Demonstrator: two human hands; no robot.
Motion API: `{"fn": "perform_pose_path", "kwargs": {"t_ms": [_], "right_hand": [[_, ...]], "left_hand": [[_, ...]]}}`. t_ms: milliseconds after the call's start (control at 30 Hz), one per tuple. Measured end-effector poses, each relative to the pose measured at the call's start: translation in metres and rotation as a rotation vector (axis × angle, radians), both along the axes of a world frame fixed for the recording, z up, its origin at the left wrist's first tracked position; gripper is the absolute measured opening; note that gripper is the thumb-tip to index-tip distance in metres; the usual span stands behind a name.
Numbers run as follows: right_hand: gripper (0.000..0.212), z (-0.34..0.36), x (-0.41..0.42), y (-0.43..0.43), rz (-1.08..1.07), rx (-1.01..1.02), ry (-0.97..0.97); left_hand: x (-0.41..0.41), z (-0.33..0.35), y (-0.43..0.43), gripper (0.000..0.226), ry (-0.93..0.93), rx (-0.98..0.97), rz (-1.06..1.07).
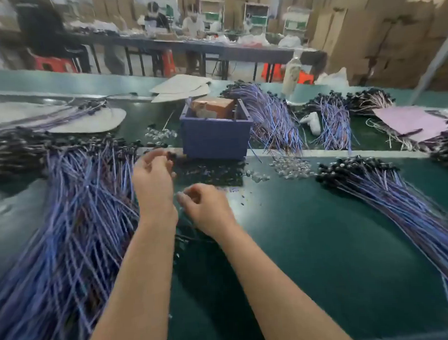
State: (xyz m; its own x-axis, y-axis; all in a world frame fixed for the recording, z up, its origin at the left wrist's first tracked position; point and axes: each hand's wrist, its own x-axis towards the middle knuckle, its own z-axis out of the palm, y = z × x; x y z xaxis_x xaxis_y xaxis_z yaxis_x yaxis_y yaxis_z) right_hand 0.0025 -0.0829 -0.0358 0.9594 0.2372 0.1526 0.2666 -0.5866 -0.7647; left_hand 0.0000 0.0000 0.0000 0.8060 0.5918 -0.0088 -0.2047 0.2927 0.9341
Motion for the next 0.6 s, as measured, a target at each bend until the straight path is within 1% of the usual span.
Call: {"fn": "perform_pose_path", "kwargs": {"t_ms": [67,133,200,233,300,367,400,500,533,600], "right_hand": [[0.031,-0.008,0.001,0.034,0.080,-0.144,-0.027],[0.029,-0.012,0.005,0.062,0.101,-0.198,-0.058],[0.034,-0.013,0.018,0.077,0.116,-0.173,-0.078],[0.038,-0.014,0.025,0.081,0.117,-0.196,-0.094],[0.042,-0.014,0.035,0.087,0.151,-0.298,-0.118],[0.043,-0.016,0.039,0.090,0.183,-0.361,-0.127],[0.041,-0.017,0.040,0.090,0.183,-0.345,-0.132],[0.026,-0.018,0.042,0.090,0.131,-0.178,-0.099],[0.022,-0.018,0.042,0.090,0.113,-0.112,-0.071],[0.016,-0.018,0.041,0.088,0.058,0.092,-0.012]], "left_hand": [[0.004,-0.004,0.021,0.020,0.020,0.016,0.154],[0.011,-0.008,0.040,0.013,0.050,-0.081,0.187],[0.021,-0.015,0.054,0.018,0.079,-0.177,0.187],[0.025,-0.016,0.060,0.017,0.086,-0.228,0.201],[0.027,-0.010,0.064,0.015,0.094,-0.324,0.258],[0.029,-0.010,0.063,0.025,0.113,-0.332,0.306],[0.028,-0.009,0.062,0.030,0.126,-0.329,0.325],[0.032,-0.012,0.060,0.035,0.150,-0.310,0.352],[0.032,-0.011,0.060,0.034,0.162,-0.301,0.359],[0.032,-0.012,0.057,0.033,0.159,-0.272,0.375]]}}
